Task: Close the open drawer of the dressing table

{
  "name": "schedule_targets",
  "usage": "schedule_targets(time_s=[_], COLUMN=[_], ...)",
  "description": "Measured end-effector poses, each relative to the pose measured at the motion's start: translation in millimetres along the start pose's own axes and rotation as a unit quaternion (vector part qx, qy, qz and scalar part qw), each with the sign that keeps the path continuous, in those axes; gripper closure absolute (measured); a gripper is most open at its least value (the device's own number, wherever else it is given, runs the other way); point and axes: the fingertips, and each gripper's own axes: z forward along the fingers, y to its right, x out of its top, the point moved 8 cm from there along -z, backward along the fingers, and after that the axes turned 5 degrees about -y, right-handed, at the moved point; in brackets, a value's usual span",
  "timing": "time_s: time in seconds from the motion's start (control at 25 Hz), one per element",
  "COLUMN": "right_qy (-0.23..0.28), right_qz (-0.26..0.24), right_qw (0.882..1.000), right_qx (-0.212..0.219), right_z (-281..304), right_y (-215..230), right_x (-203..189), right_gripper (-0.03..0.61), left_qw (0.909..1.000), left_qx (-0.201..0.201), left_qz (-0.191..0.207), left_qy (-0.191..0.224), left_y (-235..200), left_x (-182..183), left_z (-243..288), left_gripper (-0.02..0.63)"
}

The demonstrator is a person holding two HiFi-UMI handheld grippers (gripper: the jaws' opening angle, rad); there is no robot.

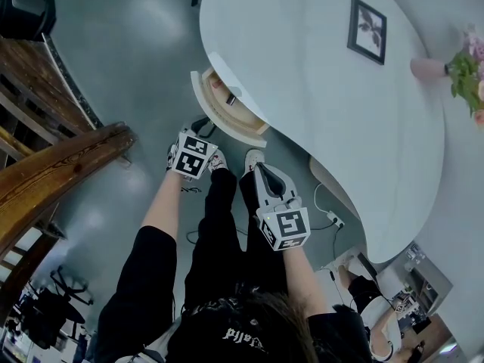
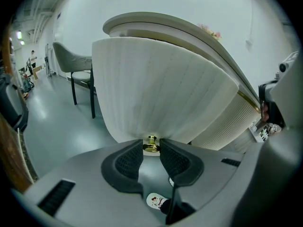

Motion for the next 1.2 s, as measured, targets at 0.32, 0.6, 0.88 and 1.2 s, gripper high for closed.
schedule_targets(time_s=[0.32,0.6,0.88,1.2], right_qy=[0.007,0.011,0.009,0.007], right_qz=[0.003,0.006,0.01,0.015], right_qw=[1.0,1.0,1.0,1.0], right_qx=[-0.002,-0.003,-0.006,-0.006], right_z=[-2,0,-2,-1], right_y=[8,14,22,28], right_x=[6,8,6,3], right_gripper=[0.552,0.552,0.552,0.552], left_qw=[1.0,0.9999,0.9999,0.9999], left_qx=[0.003,0.004,0.005,0.007], left_qz=[0.007,0.009,0.012,0.009], left_qy=[0.001,0.007,0.01,0.012], left_y=[2,3,5,6], left_x=[14,22,28,36], left_z=[5,11,16,20], left_gripper=[0.491,0.491,0.491,0.491])
